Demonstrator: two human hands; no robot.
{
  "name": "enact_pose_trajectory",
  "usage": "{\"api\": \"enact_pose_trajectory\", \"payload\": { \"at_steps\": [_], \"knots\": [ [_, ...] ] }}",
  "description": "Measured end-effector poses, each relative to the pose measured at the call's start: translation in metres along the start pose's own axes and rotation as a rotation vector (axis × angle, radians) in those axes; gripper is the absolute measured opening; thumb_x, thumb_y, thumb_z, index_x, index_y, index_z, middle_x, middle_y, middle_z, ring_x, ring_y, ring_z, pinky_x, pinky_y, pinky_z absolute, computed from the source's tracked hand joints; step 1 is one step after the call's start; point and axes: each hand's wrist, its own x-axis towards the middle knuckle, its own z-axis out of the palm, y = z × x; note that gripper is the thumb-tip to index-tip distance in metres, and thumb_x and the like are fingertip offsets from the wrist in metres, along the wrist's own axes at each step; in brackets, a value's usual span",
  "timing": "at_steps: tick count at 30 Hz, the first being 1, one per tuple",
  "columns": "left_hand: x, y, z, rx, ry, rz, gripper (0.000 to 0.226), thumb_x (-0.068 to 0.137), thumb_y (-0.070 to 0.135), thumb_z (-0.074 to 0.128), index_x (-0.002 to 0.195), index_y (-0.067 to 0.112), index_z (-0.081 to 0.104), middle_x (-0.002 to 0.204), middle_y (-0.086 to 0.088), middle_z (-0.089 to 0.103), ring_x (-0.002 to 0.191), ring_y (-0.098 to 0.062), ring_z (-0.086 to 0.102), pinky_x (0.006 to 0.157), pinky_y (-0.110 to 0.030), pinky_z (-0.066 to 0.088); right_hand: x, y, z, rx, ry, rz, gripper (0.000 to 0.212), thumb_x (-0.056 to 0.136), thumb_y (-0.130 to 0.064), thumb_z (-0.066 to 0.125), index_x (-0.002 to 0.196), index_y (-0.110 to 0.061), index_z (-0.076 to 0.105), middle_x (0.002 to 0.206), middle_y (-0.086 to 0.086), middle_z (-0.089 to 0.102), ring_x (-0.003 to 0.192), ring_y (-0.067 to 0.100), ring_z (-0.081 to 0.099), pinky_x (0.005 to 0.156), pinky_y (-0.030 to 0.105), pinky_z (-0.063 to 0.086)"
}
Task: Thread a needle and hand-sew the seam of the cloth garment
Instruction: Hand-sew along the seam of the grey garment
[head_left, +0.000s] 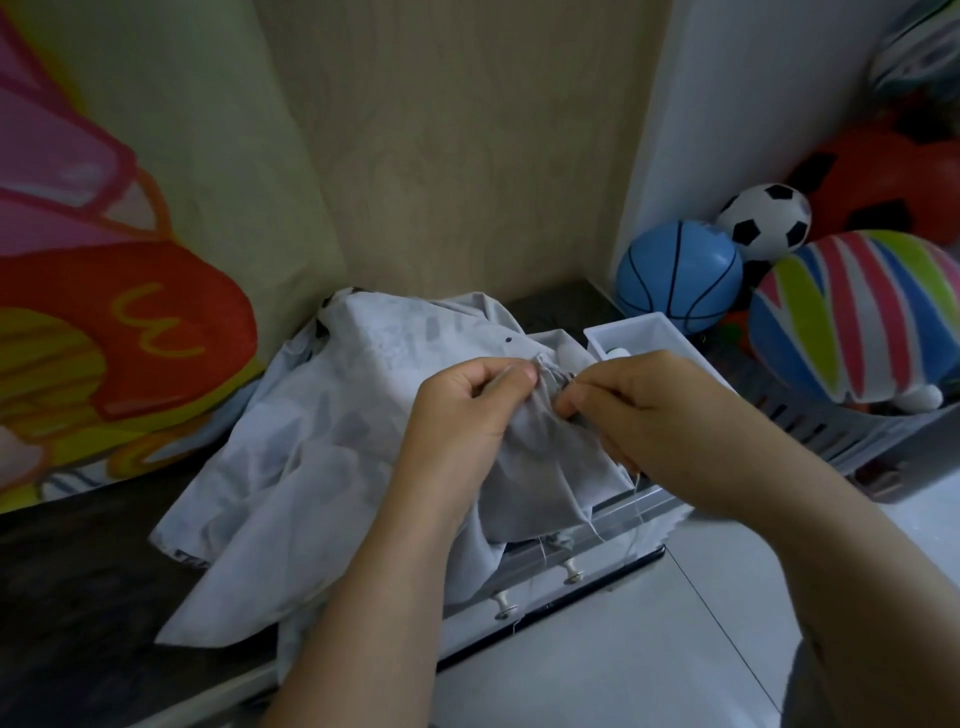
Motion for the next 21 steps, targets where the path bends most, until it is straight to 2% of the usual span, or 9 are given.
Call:
{"api": "enact_pose_trajectory", "payload": {
  "at_steps": [4, 7, 11, 12, 14, 17, 19, 21],
  "knots": [
    [-0.002, 0.0, -0.001, -0.025, 0.018, -0.021, 0.017, 0.088, 0.026, 0.066, 0.072, 0.026, 0.073, 0.081, 0.01, 0.073, 0.091, -0.012, 0.066, 0.086, -0.028, 0.052, -0.003, -0.001, -0.001, -0.093, -0.027, -0.013, 0.031, 0.098, -0.027, 0.044, 0.084, -0.022, 0.07, 0.081, -0.001, 0.065, 0.074, 0.013, 0.057, 0.077, 0.029, 0.052],
    [-0.004, 0.001, -0.002, -0.018, 0.02, -0.026, 0.016, 0.088, 0.026, 0.066, 0.073, 0.027, 0.073, 0.08, 0.011, 0.073, 0.091, -0.009, 0.066, 0.086, -0.026, 0.052, -0.004, -0.001, -0.001, -0.12, -0.024, -0.035, 0.031, 0.098, -0.03, 0.044, 0.079, -0.023, 0.068, 0.078, -0.002, 0.065, 0.075, 0.014, 0.058, 0.079, 0.034, 0.052],
    [-0.005, 0.002, -0.003, -0.014, 0.013, -0.033, 0.015, 0.086, 0.029, 0.067, 0.073, 0.026, 0.074, 0.081, 0.011, 0.073, 0.091, -0.01, 0.066, 0.083, -0.024, 0.051, -0.002, 0.002, -0.002, -0.185, -0.025, -0.002, 0.034, 0.099, -0.029, 0.04, 0.071, -0.035, 0.057, 0.083, -0.005, 0.062, 0.079, 0.014, 0.057, 0.081, 0.031, 0.051],
    [-0.005, 0.002, -0.003, -0.005, 0.01, -0.03, 0.014, 0.086, 0.03, 0.067, 0.074, 0.026, 0.074, 0.081, 0.012, 0.073, 0.091, -0.008, 0.065, 0.081, -0.022, 0.05, 0.0, 0.004, -0.003, -0.199, -0.017, 0.011, 0.035, 0.099, -0.028, 0.039, 0.07, -0.036, 0.056, 0.081, -0.007, 0.059, 0.076, 0.012, 0.055, 0.077, 0.026, 0.05],
    [-0.005, 0.003, -0.003, 0.009, 0.006, -0.025, 0.015, 0.086, 0.032, 0.067, 0.073, 0.026, 0.073, 0.079, 0.015, 0.072, 0.087, -0.004, 0.064, 0.073, -0.015, 0.046, 0.003, 0.008, -0.003, -0.201, 0.009, 0.031, 0.033, 0.1, -0.026, 0.038, 0.081, -0.032, 0.065, 0.076, -0.009, 0.055, 0.068, 0.006, 0.051, 0.067, 0.018, 0.045],
    [-0.005, 0.003, -0.004, 0.003, 0.01, -0.037, 0.016, 0.086, 0.032, 0.067, 0.072, 0.026, 0.073, 0.078, 0.015, 0.072, 0.085, -0.003, 0.064, 0.071, -0.014, 0.045, 0.005, 0.01, -0.008, -0.207, 0.026, 0.04, 0.033, 0.1, -0.024, 0.036, 0.098, -0.029, 0.068, 0.084, -0.006, 0.062, 0.067, 0.005, 0.051, 0.065, 0.018, 0.047],
    [-0.004, 0.002, -0.004, -0.006, 0.018, -0.04, 0.015, 0.086, 0.031, 0.067, 0.073, 0.026, 0.073, 0.078, 0.014, 0.072, 0.085, -0.003, 0.064, 0.071, -0.013, 0.045, 0.004, 0.008, -0.013, -0.196, 0.029, 0.023, 0.029, 0.1, -0.022, 0.037, 0.102, -0.03, 0.065, 0.071, -0.012, 0.056, 0.058, 0.003, 0.048, 0.055, 0.012, 0.04],
    [-0.003, 0.003, -0.004, -0.008, 0.015, -0.038, 0.015, 0.087, 0.03, 0.066, 0.074, 0.026, 0.073, 0.077, 0.016, 0.072, 0.084, -0.001, 0.064, 0.068, -0.01, 0.045, 0.002, 0.004, -0.015, -0.136, 0.034, -0.008, 0.023, 0.099, -0.022, 0.041, 0.096, -0.035, 0.06, 0.057, -0.013, 0.047, 0.051, 0.003, 0.047, 0.048, 0.01, 0.039]
  ]
}}
